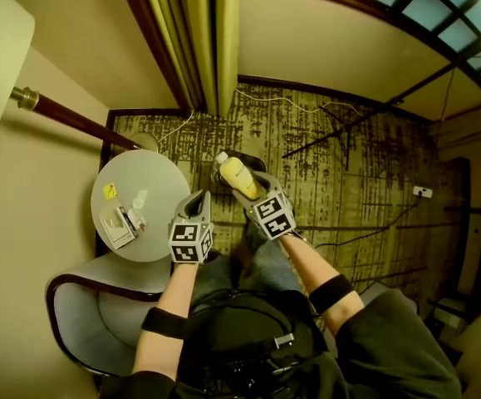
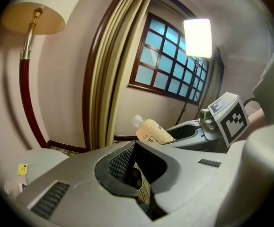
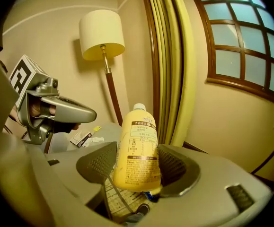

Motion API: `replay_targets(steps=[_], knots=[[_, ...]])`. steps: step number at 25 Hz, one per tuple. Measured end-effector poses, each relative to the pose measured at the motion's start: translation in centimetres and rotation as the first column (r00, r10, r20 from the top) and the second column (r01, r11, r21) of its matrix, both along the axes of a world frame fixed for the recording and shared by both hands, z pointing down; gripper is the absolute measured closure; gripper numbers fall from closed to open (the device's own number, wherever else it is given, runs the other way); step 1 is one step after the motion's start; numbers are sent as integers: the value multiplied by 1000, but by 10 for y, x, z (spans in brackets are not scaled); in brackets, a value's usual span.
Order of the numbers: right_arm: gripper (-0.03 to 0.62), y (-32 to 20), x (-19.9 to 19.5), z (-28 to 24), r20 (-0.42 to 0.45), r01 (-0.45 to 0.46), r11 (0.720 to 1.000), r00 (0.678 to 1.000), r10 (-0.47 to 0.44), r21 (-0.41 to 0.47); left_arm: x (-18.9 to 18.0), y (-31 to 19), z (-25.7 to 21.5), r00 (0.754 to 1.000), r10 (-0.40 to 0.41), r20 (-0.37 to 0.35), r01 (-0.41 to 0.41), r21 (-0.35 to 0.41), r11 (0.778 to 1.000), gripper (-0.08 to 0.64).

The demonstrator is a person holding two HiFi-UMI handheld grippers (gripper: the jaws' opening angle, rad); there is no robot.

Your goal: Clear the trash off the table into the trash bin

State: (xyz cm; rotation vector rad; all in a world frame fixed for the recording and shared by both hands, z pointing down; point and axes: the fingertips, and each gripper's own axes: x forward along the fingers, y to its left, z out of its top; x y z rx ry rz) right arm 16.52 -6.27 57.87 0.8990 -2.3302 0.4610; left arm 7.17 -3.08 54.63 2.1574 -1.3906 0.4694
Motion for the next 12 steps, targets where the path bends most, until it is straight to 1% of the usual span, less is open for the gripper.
replay_targets(steps=[3, 6, 9, 12], knots=[[302, -3, 12, 11, -12, -12, 1000, 1000, 12, -25, 14, -5, 14, 1000, 9, -4, -9, -21, 1000, 560], [302, -13, 12, 31, -34, -7, 999, 999, 5, -47, 16, -15, 31, 1000, 2, -21, -3, -45, 999, 560], [302, -25, 11, 56, -54, 5, 997, 999, -9, -72, 14, -25, 55, 1000, -14, -25, 13, -64, 998, 560], [301, -33, 14, 90, -66, 6, 994, 998, -13, -108, 16, -29, 89, 1000, -26, -14, 24, -106, 994, 560]])
